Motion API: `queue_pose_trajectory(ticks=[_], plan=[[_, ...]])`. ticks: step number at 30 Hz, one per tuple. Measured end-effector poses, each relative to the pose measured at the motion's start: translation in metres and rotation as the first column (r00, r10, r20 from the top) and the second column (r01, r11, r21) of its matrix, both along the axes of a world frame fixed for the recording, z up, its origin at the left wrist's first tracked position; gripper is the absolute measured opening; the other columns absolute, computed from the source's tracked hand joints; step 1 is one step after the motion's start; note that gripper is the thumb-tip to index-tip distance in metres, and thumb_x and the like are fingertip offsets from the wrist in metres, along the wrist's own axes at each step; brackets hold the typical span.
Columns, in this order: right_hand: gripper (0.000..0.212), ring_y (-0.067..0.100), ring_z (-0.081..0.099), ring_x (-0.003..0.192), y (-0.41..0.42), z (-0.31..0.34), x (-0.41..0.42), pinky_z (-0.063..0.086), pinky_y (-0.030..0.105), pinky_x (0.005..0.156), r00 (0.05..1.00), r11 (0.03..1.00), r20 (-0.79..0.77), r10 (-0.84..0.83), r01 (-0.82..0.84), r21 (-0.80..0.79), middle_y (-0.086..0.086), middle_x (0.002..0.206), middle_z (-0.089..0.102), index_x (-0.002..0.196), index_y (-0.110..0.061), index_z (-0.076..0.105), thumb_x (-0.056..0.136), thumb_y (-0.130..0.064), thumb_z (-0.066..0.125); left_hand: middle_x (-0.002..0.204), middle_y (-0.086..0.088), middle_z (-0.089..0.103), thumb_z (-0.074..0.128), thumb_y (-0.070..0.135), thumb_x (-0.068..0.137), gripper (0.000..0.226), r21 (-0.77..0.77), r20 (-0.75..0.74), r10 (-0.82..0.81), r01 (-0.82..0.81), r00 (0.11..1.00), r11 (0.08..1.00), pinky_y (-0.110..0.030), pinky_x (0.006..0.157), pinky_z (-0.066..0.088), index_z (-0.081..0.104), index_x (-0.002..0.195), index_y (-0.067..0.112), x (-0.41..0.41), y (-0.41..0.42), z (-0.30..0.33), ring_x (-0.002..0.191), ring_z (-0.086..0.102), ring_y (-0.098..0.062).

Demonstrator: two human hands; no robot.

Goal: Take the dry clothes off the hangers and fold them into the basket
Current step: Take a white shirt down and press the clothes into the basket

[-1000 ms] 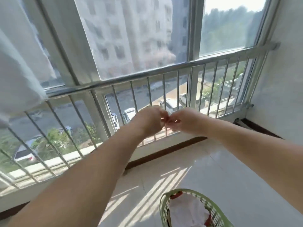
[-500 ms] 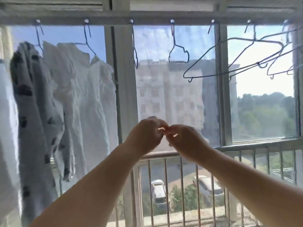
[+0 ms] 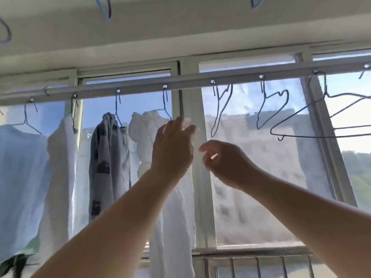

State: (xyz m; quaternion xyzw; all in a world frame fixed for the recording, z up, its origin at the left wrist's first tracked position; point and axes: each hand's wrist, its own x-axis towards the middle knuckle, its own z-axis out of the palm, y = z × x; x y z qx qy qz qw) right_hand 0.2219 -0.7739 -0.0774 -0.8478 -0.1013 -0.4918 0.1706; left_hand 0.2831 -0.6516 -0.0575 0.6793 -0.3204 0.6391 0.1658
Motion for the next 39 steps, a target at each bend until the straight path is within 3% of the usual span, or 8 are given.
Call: queue_pose_trajectory(ticks=[3, 8, 12, 21, 29, 32, 36, 39], plan=[[0.024, 0.008, 0.055, 0.077, 0.022, 0.027, 0.022, 0.038, 0.005, 0.058, 0.997, 1.000, 0.073, 0.019, -0.019, 0.001, -0.004, 0.106, 0.065, 0.110, -0.023, 0.062, 0.093, -0.016, 0.047, 0.133, -0.016, 0.049, 0.062, 0.000, 0.075, 0.049, -0.248, 0.144, 0.180, -0.140, 0.973, 0.959, -0.050, 0.112, 0.020, 0.056, 0.121, 0.015, 0.024, 0.026, 0.029, 0.129, 0.041, -0.032], [0.028, 0.011, 0.057, 0.092, 0.055, 0.063, 0.049, 0.039, 0.015, 0.068, 0.989, 1.000, 0.148, -0.014, 0.016, -0.012, -0.001, 0.117, 0.064, 0.112, -0.020, 0.062, 0.094, -0.012, 0.043, 0.140, -0.014, 0.039, 0.051, 0.030, 0.091, 0.052, -0.326, -0.341, 0.009, -0.127, 0.940, 0.937, -0.046, 0.107, 0.025, 0.033, 0.138, 0.017, 0.053, 0.066, 0.076, 0.131, 0.034, -0.033], [0.030, 0.014, 0.058, 0.100, 0.070, 0.080, 0.062, 0.042, 0.018, 0.076, 0.992, 0.998, 0.120, -0.044, 0.048, -0.028, -0.002, 0.120, 0.060, 0.114, -0.020, 0.060, 0.093, -0.010, 0.042, 0.139, -0.008, 0.048, 0.049, 0.023, 0.094, 0.047, -0.286, -0.417, -0.191, 0.071, 0.888, 0.955, -0.032, 0.105, 0.031, 0.040, 0.139, 0.014, 0.081, 0.080, 0.092, 0.130, 0.042, -0.025], [0.030, 0.016, 0.053, 0.114, 0.102, 0.100, 0.100, 0.036, 0.018, 0.085, 0.990, 0.996, 0.117, -0.084, 0.086, -0.012, 0.000, 0.122, 0.060, 0.117, -0.015, 0.059, 0.094, -0.007, 0.042, 0.094, -0.003, 0.068, 0.058, 0.037, 0.090, 0.029, -0.269, -0.311, -0.241, 0.159, 0.919, 0.950, -0.028, 0.077, 0.045, 0.070, 0.095, 0.011, 0.112, 0.088, 0.072, 0.089, 0.061, -0.020], [0.030, 0.019, 0.052, 0.118, 0.107, 0.087, 0.131, 0.036, 0.023, 0.090, 0.992, 0.991, 0.017, -0.128, 0.127, 0.039, 0.002, 0.127, 0.059, 0.123, -0.013, 0.056, 0.097, -0.023, 0.046, 0.068, 0.000, 0.042, 0.056, 0.015, 0.083, 0.029, -0.262, -0.296, -0.332, 0.258, 0.896, 0.930, -0.019, 0.056, 0.027, 0.040, 0.059, 0.012, 0.127, 0.087, 0.026, 0.061, 0.039, -0.014], [0.029, 0.019, 0.051, 0.119, 0.103, 0.080, 0.140, 0.036, 0.025, 0.096, 0.991, 0.989, 0.009, -0.133, 0.133, 0.064, 0.002, 0.128, 0.058, 0.122, -0.014, 0.057, 0.095, -0.023, 0.047, 0.052, 0.001, 0.036, 0.055, 0.000, 0.074, 0.036, -0.418, -0.331, -0.462, 0.311, 0.823, 0.854, -0.022, 0.050, 0.030, 0.031, 0.051, 0.014, 0.136, 0.086, 0.020, 0.051, 0.033, -0.013], [0.027, 0.019, 0.051, 0.117, 0.096, 0.073, 0.145, 0.038, 0.029, 0.097, 0.989, 0.986, -0.015, -0.150, 0.150, 0.066, 0.003, 0.125, 0.058, 0.119, -0.015, 0.058, 0.093, -0.021, 0.049, 0.063, -0.002, 0.044, 0.041, -0.011, 0.070, 0.030, -0.760, -0.226, -0.797, 0.410, 0.560, 0.503, -0.027, 0.050, 0.033, 0.042, 0.067, 0.019, 0.146, 0.087, 0.026, 0.062, 0.044, -0.022], [0.025, 0.021, 0.053, 0.113, 0.088, 0.069, 0.146, 0.040, 0.028, 0.093, 0.983, 0.981, -0.021, -0.184, 0.185, 0.061, 0.003, 0.120, 0.061, 0.115, -0.015, 0.059, 0.092, -0.019, 0.051, 0.079, 0.000, 0.049, 0.042, 0.004, 0.086, 0.014, -0.757, -0.166, -0.793, 0.440, 0.586, 0.483, -0.024, 0.057, 0.032, 0.049, 0.091, 0.016, 0.141, 0.091, 0.027, 0.072, 0.048, -0.016]])
